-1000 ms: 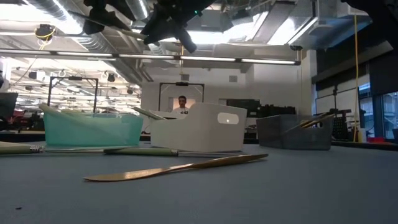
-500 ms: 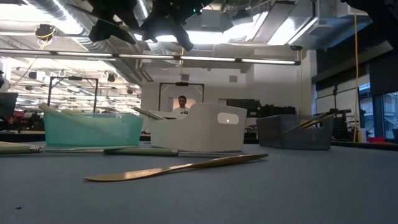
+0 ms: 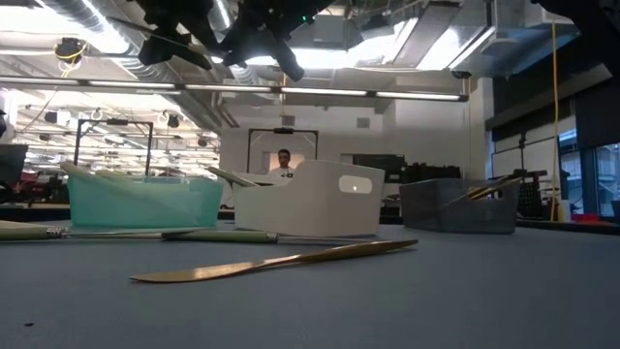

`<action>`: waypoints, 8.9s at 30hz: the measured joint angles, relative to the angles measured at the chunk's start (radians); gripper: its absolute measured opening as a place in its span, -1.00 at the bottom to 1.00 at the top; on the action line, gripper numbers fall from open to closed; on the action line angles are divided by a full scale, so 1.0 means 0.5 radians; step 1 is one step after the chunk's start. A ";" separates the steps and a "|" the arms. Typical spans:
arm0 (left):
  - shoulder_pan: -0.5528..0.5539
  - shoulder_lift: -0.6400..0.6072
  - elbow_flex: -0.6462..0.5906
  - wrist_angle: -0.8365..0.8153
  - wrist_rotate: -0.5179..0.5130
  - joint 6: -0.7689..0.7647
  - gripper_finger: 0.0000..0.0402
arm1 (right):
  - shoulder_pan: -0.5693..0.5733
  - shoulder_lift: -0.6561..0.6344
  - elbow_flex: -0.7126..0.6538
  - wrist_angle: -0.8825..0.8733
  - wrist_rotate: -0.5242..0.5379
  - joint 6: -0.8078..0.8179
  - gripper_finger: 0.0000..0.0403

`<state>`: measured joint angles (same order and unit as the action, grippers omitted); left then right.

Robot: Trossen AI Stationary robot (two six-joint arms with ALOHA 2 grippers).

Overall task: Sort silverware by color (type)
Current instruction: Put the top yellow table knife into the green bin

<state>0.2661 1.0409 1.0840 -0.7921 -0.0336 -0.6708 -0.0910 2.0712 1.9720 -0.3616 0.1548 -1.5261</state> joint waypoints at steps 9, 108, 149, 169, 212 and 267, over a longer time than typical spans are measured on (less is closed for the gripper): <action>0.000 0.000 0.000 0.000 0.084 0.000 -0.32 | 0.000 0.000 0.000 0.001 -0.033 -0.112 -0.83; -0.381 -0.004 -1.128 1.084 -2.155 -1.116 -0.82 | -0.526 0.012 -0.011 -0.462 -0.665 2.058 -0.13; -0.747 0.658 -1.128 1.235 -2.572 -1.291 -0.79 | -0.512 0.153 -0.010 -0.199 -0.715 2.206 -0.13; -0.727 0.658 -1.128 1.231 -2.382 -1.296 -0.78 | -0.510 0.151 -0.010 -0.200 -0.714 2.205 -0.13; -0.866 0.657 -1.128 1.260 -2.681 -1.323 -0.79 | -0.512 0.149 -0.010 0.345 -1.326 2.522 -0.13; -0.761 0.655 -1.127 1.213 -2.203 -1.007 -0.77 | -0.472 0.266 -0.009 0.405 -1.184 2.686 -0.13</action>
<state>-0.1145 1.3682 0.5205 -0.1855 -1.1352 -1.1743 -0.3271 2.2044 1.9675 -0.1593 -0.4374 -0.1833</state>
